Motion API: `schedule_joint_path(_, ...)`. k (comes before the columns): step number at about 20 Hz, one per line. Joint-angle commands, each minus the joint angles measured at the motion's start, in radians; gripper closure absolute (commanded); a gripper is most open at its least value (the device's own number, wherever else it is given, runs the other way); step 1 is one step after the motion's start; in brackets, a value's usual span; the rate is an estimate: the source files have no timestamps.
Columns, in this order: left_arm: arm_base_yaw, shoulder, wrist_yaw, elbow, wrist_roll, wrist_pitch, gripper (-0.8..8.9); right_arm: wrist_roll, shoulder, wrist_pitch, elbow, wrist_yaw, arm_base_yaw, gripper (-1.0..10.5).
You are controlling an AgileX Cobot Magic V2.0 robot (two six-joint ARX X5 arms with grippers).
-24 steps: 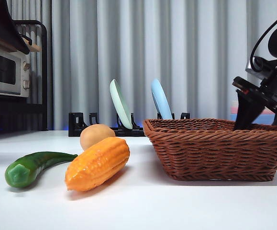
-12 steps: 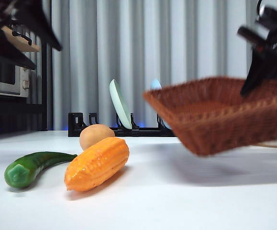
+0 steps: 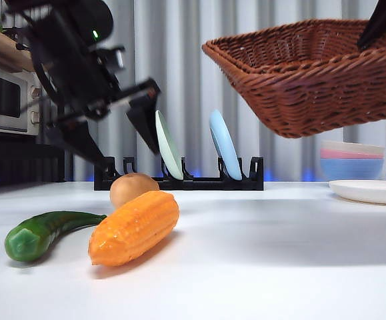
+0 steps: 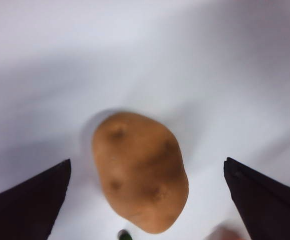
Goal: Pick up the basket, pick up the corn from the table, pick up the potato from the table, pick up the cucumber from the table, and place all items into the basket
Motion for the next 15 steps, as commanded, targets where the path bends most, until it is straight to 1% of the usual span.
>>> schedule_joint_path(1, -0.021, 0.048, -0.005, 0.002, 0.012, 0.021, 2.94, 0.019, -0.008, 0.014, 0.009, -0.008, 0.0, 9.6)
schedule_joint_path(4, -0.035, 0.092, -0.007, 0.002, 0.012, 0.043, 2.97, 0.019, -0.008, 0.004, 0.009, -0.008, 0.0, 9.6)
schedule_joint_path(6, -0.04, 0.11, -0.006, 0.002, 0.012, 0.064, 3.27, 0.019, -0.008, 0.002, 0.009, -0.008, 0.0, 9.6)
schedule_joint_path(7, -0.04, 0.115, -0.006, 0.002, 0.012, 0.064, 3.72, 0.019, -0.008, 0.001, 0.009, -0.008, 0.0, 9.6)
schedule_joint_path(8, -0.04, 0.118, -0.006, 0.002, 0.012, 0.061, 4.66, 0.019, -0.008, 0.001, 0.009, -0.008, 0.0, 9.6)
schedule_joint_path(9, -0.04, 0.118, -0.006, 0.002, 0.016, 0.057, 6.03, 0.019, -0.008, 0.001, 0.009, -0.008, 0.0, 9.6)
schedule_joint_path(10, -0.04, 0.118, -0.004, 0.002, 0.034, 0.054, 7.69, 0.019, -0.008, 0.002, 0.009, -0.008, 0.0, 9.6)
schedule_joint_path(11, -0.041, 0.117, -0.002, 0.002, 0.042, 0.052, 8.17, 0.019, -0.008, 0.002, 0.009, -0.008, 0.0, 9.6)
schedule_joint_path(13, -0.038, 0.101, -0.002, 0.011, 0.061, 0.015, 8.21, 0.019, -0.008, 0.002, 0.009, -0.006, 0.0, 9.6)
schedule_joint_path(15, -0.023, 0.05, -0.001, 0.042, 0.062, -0.068, 8.21, 0.02, -0.002, 0.019, 0.009, -0.003, 0.0, 9.6)
